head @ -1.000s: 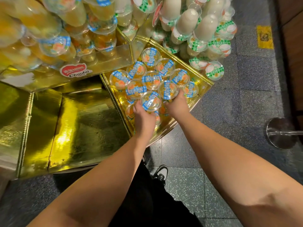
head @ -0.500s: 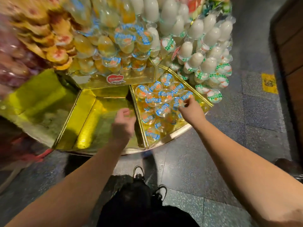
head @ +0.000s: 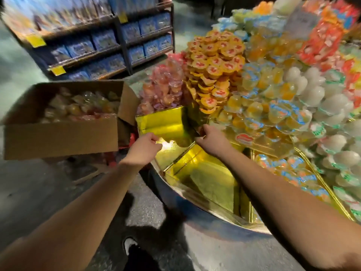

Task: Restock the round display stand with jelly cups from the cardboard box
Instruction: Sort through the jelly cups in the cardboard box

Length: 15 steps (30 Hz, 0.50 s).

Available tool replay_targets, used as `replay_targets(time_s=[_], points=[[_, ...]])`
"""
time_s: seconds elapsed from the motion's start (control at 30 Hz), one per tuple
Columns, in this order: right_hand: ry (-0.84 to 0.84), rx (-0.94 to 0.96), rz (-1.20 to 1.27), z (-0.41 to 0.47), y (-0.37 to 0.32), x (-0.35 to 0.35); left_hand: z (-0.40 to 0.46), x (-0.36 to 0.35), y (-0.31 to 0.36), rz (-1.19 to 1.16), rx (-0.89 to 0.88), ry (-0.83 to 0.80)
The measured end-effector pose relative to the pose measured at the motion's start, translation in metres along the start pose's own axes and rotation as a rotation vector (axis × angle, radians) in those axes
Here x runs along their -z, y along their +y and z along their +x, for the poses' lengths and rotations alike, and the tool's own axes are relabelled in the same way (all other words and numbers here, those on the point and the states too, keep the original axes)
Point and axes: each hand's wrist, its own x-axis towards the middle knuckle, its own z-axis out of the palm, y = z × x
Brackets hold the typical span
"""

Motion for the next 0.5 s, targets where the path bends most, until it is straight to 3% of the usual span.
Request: replay_targets(time_s=[0.17, 0.37, 0.5], points=[[-0.178, 0.158, -0.092, 0.051, -0.116, -0.087, 0.036, 0.097, -0.104, -0.050, 0.104, 0.110], [-0.302, 0.197, -0.109, 0.104, -0.229, -0.169, 0.085, 0.194, -0.214, -0.008, 0.255, 0.130], [-0.351, 0.155, -0.139, 0.139, -0.267, -0.209, 0.106, 0.231, -0.257, -0.004, 0.296, 0.100]])
